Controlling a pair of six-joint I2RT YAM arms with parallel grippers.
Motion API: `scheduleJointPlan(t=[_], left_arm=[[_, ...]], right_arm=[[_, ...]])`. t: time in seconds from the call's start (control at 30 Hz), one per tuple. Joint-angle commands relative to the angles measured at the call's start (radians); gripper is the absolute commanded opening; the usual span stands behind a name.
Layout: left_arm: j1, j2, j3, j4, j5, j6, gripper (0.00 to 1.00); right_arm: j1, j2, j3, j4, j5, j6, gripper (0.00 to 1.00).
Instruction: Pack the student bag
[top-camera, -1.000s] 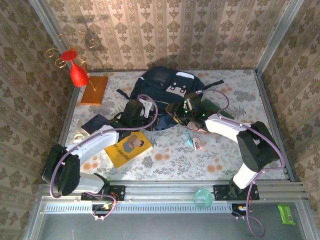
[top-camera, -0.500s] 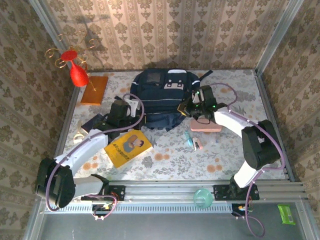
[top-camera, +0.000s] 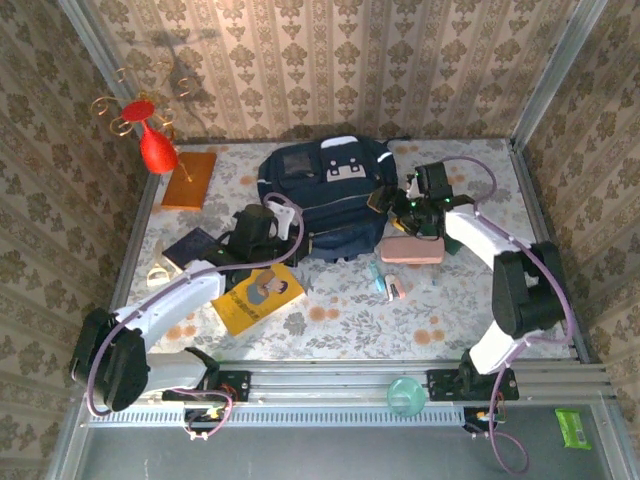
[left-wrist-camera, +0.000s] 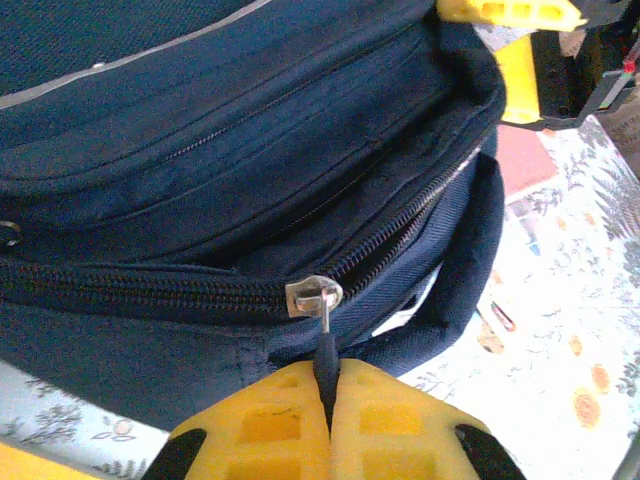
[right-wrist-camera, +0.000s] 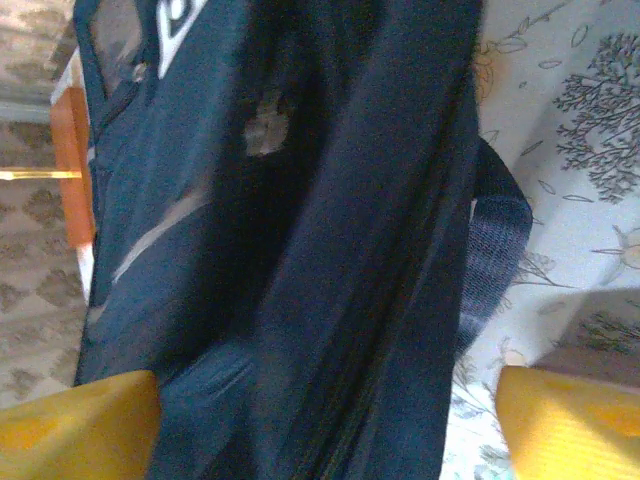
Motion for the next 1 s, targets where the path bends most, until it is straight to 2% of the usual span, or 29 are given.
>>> scheduleJointPlan(t=[0.0,0.13,0.2,0.33,0.53,0.57,0.6,0.67,0.73,0.8,0.9,0.97], left_arm=[[-0.032,0.001,0.043,0.082,-0.021,-0.037,0.00],[-0.048,0.017,0.055,0.094,-0.025,-0.045,0.00],[-0.054,0.024,0.063,0.094,-0.022,-0.041,0.00],[-0.060,0.033,0.078,0.094,-0.010,-0.037,0.00],[-0.068,0.020,0.072,0.094,-0.005,-0.035,0.00],[-0.068,0.019,0.067,0.095,-0.002,-0.035,0.00],[-0.069,0.016,0.062,0.097,-0.002,-0.033,0.00],[-0.067,0.011,0.057,0.089,-0.013,-0.017,0.00],[-0.059,-0.001,0.054,0.060,-0.037,0.009,0.00],[-0.041,-0.021,0.045,0.030,-0.050,0.028,0.00],[0.001,-0.057,0.021,0.001,-0.052,0.043,0.00],[0.039,-0.075,0.006,-0.025,-0.049,0.049,0.00]], right_arm=[[0.056,-0.186,-0.109,-0.053,0.080,0.010,1.00],[0.169,-0.362,-0.270,0.045,0.142,0.132,1.00],[0.230,-0.384,-0.314,0.093,0.181,0.189,1.00],[0.324,-0.352,-0.375,0.206,0.249,0.298,1.00],[0.397,-0.274,-0.414,0.420,0.336,0.403,0.97],[0.399,-0.259,-0.414,0.464,0.340,0.409,0.94],[0.398,-0.240,-0.409,0.500,0.345,0.410,0.87],[0.389,-0.204,-0.388,0.518,0.353,0.398,0.69],[0.366,-0.189,-0.372,0.505,0.348,0.364,0.48],[0.328,-0.196,-0.364,0.457,0.328,0.333,0.32],[0.249,-0.216,-0.369,0.397,0.254,0.276,0.19],[0.192,-0.272,-0.355,0.325,0.181,0.221,0.14]])
